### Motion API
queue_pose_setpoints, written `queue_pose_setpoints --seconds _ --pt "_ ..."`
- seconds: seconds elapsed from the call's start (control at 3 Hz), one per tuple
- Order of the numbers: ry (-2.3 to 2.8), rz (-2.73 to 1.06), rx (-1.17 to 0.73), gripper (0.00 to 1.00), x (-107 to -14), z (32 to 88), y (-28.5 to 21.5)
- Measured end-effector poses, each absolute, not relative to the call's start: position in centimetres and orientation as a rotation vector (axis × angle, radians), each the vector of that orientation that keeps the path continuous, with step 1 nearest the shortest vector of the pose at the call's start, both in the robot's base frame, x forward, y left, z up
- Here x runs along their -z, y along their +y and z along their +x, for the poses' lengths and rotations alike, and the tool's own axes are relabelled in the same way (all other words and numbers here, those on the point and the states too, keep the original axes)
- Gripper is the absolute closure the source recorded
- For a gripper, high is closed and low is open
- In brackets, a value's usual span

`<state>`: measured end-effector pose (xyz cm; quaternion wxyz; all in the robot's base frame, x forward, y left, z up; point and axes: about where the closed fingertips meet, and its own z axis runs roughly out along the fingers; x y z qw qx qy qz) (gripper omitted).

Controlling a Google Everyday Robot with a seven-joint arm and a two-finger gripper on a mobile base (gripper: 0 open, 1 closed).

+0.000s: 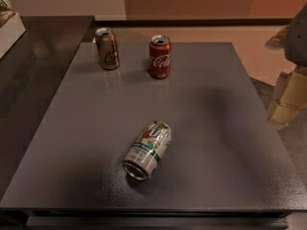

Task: Place 7up can upright

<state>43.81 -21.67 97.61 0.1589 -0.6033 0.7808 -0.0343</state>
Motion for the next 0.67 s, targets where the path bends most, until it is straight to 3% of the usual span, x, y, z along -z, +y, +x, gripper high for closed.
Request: queue_pose_setpoints --seconds 0.67 --pt "2.183 -1.79 0.085 0.0 -97.23 43.64 -20.71"
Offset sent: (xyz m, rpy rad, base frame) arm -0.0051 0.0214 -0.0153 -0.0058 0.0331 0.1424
